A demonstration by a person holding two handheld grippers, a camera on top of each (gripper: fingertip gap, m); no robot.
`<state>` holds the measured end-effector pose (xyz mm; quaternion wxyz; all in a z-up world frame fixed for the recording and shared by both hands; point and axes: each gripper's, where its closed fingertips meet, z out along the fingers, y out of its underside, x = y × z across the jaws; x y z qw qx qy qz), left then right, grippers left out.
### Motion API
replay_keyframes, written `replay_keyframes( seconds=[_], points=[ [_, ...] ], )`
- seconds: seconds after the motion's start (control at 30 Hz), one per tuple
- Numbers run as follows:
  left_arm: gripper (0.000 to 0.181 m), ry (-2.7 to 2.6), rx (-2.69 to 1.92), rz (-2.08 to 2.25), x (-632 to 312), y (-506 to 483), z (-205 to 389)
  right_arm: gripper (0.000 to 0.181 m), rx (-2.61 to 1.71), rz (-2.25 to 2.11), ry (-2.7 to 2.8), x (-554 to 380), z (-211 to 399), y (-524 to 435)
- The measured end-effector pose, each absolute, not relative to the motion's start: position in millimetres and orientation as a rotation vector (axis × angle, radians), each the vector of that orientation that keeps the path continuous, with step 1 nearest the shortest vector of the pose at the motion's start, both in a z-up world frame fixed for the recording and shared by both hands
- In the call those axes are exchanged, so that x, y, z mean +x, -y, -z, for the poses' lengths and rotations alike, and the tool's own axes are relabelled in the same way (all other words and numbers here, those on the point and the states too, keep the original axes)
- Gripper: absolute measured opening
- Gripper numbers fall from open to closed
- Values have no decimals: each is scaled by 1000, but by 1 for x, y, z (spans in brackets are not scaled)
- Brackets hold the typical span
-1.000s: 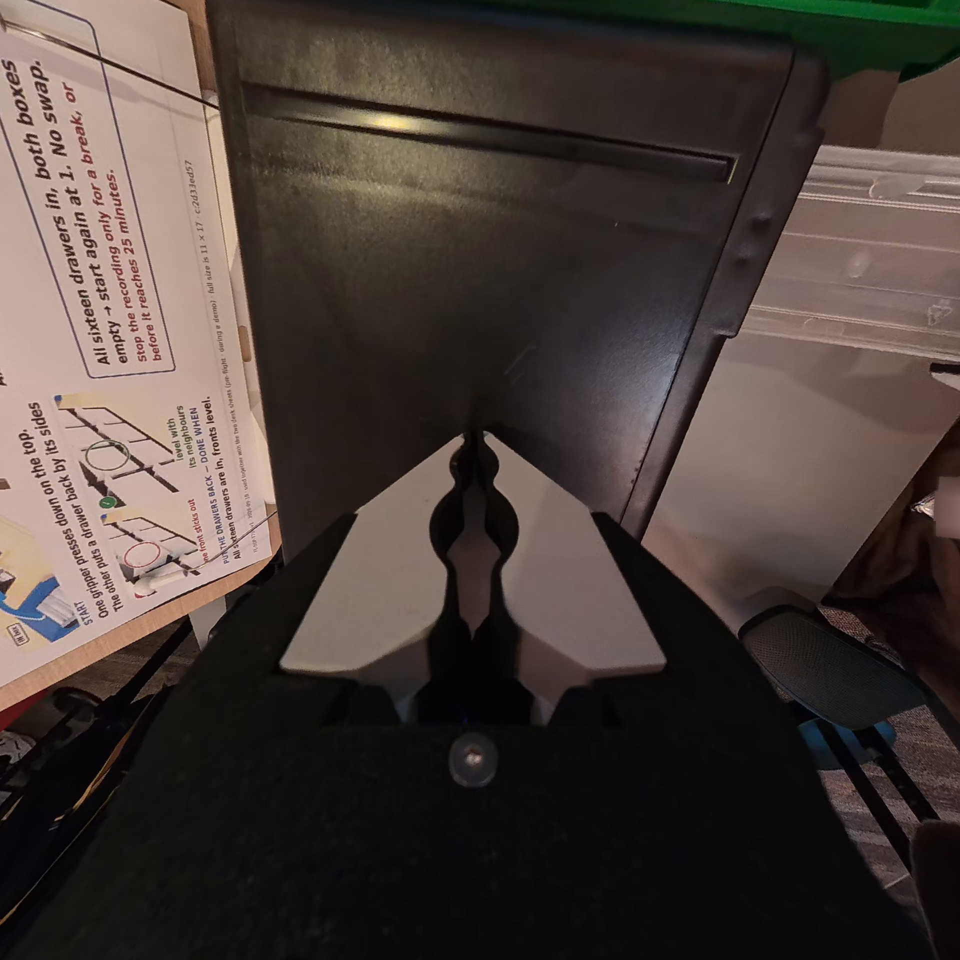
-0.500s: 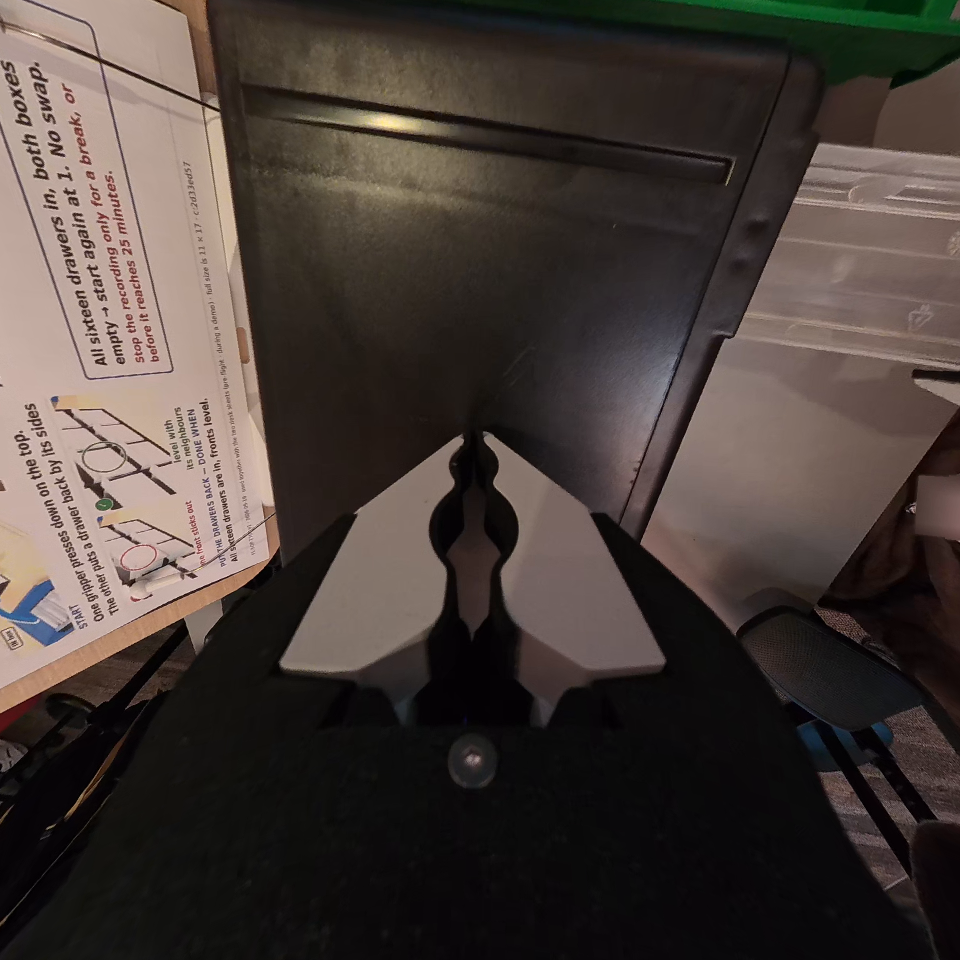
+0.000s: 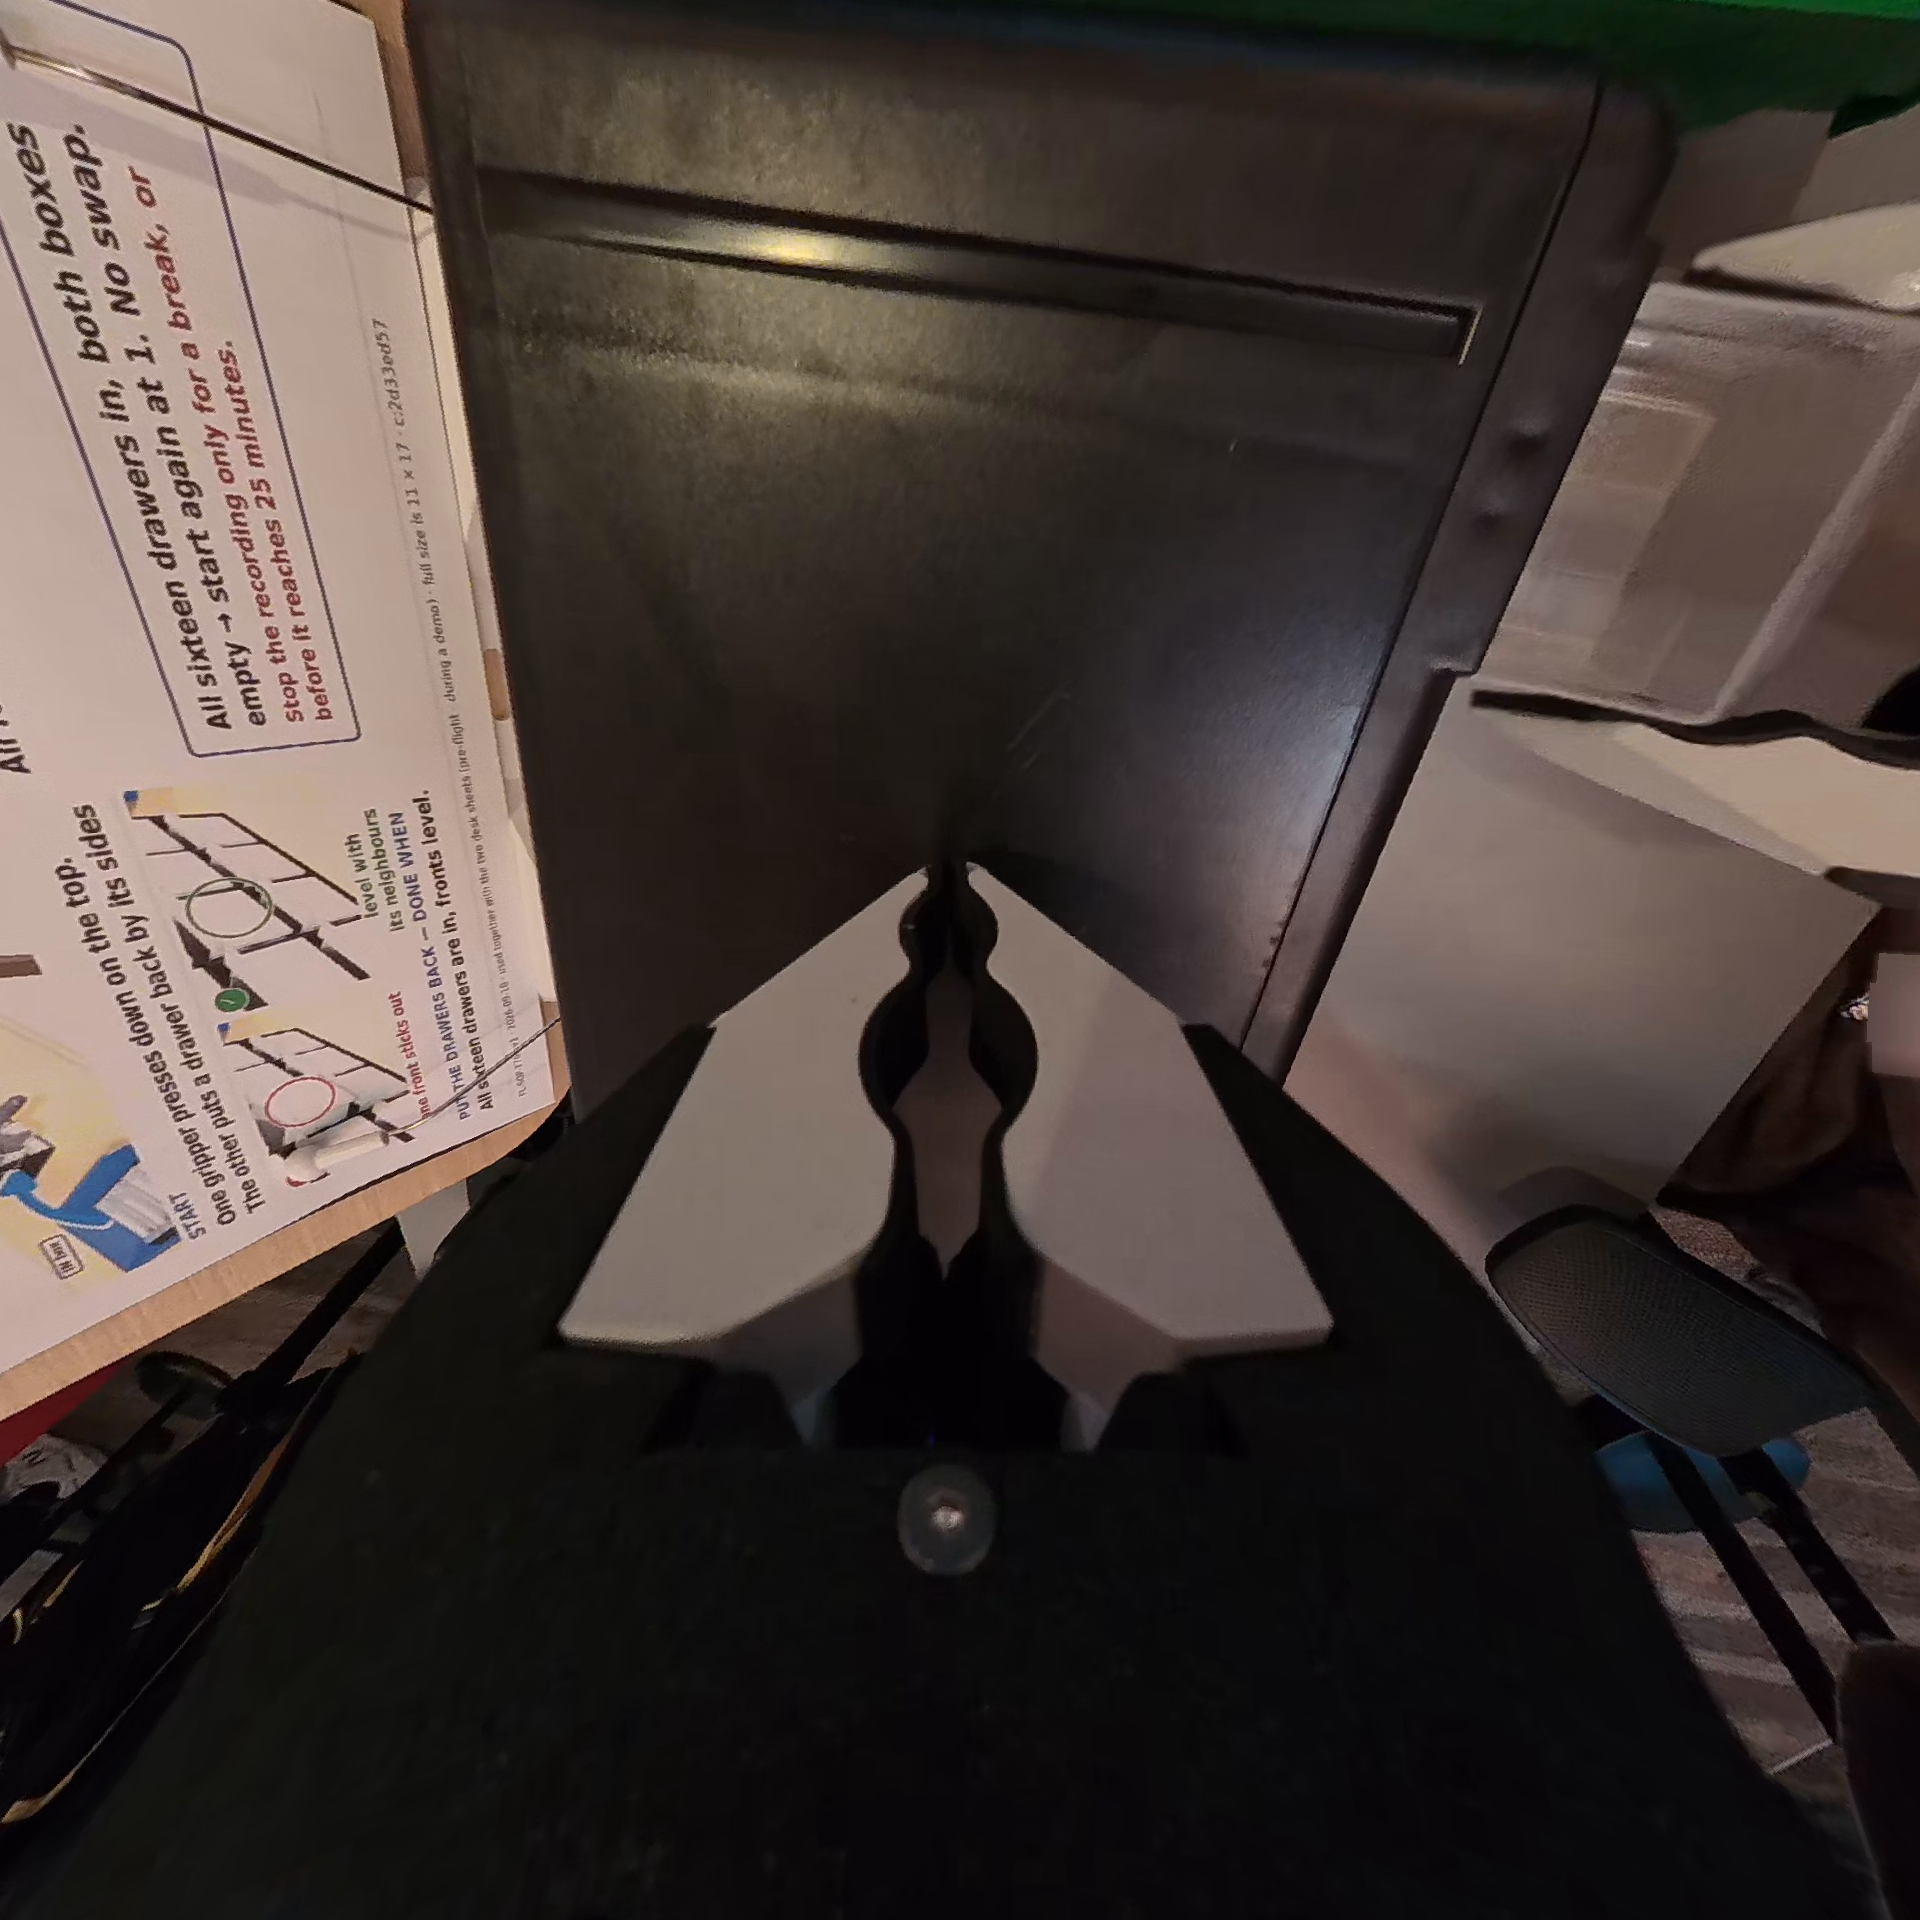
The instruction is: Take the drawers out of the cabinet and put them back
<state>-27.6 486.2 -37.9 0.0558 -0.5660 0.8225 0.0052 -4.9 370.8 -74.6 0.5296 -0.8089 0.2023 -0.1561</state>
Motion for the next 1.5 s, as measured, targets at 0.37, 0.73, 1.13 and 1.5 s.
replay_keyframes(
  seconds=[0.37,0.73,1.13,1.5],
  points=[
    [0,-2504,-1724,-7,-28,-486,38,67,-1708,449,-349,-20,66,-350],
    [0,-2503,-1717,-32,-28,-486,38,34,-1637,400,-391,-4,68,-373],
    [0,-2494,-1731,34,-27,-486,38,31,-1661,356,-396,13,73,-401],
    [0,-2506,-1601,-12,-27,-486,37,39,-1707,130,-262,-72,127,-330]
  ],
)
